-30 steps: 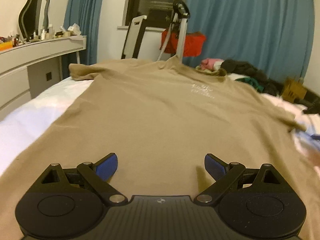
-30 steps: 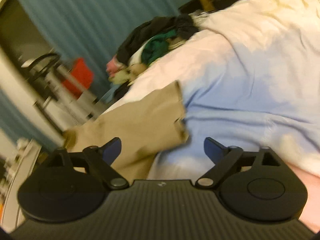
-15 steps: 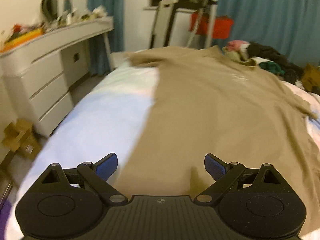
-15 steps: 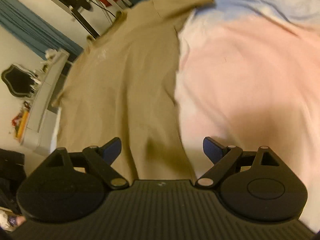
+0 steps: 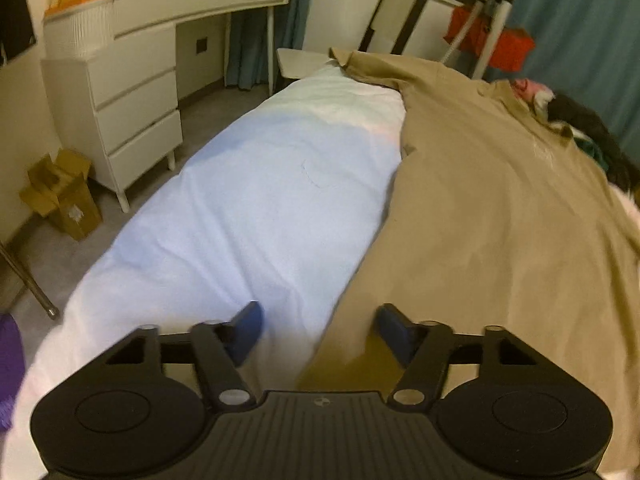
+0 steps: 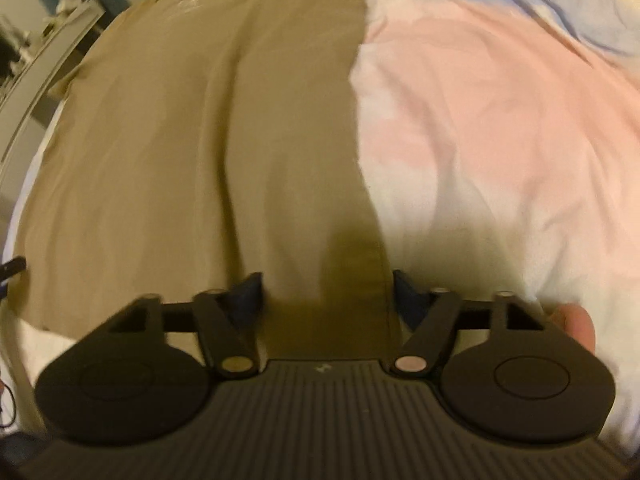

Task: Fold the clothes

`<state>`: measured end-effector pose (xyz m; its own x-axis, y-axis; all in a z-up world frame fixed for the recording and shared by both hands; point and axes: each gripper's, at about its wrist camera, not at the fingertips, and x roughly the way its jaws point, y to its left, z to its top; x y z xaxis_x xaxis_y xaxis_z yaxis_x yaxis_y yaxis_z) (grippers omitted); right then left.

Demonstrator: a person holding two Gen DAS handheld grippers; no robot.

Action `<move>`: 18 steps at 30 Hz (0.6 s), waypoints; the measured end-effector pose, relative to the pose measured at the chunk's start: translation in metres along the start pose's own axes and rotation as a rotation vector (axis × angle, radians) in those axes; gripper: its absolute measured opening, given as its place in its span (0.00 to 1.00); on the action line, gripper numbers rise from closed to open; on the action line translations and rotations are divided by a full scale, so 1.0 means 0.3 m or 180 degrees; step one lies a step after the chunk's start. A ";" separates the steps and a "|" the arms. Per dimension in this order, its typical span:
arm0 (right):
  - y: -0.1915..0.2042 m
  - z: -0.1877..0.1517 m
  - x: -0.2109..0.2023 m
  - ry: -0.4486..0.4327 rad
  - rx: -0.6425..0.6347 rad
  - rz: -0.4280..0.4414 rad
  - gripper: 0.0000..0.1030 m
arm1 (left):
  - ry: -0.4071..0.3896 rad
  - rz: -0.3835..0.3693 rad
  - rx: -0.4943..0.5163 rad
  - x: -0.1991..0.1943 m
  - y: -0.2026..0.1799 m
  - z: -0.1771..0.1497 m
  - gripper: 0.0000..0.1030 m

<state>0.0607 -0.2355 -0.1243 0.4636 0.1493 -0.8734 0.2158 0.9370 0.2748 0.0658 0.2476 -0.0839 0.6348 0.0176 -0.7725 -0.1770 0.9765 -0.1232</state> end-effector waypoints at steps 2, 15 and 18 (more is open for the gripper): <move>0.009 0.006 -0.015 0.0019 -0.0021 0.0016 0.38 | -0.0014 -0.0009 0.0145 -0.021 -0.031 -0.019 0.46; 0.036 0.039 -0.233 -0.0077 -0.0629 0.0093 0.06 | -0.0085 -0.0727 0.0013 -0.226 -0.033 -0.041 0.02; -0.004 0.046 -0.310 -0.0114 -0.0639 0.0255 0.06 | -0.0076 -0.1016 -0.0276 -0.283 0.017 -0.023 0.02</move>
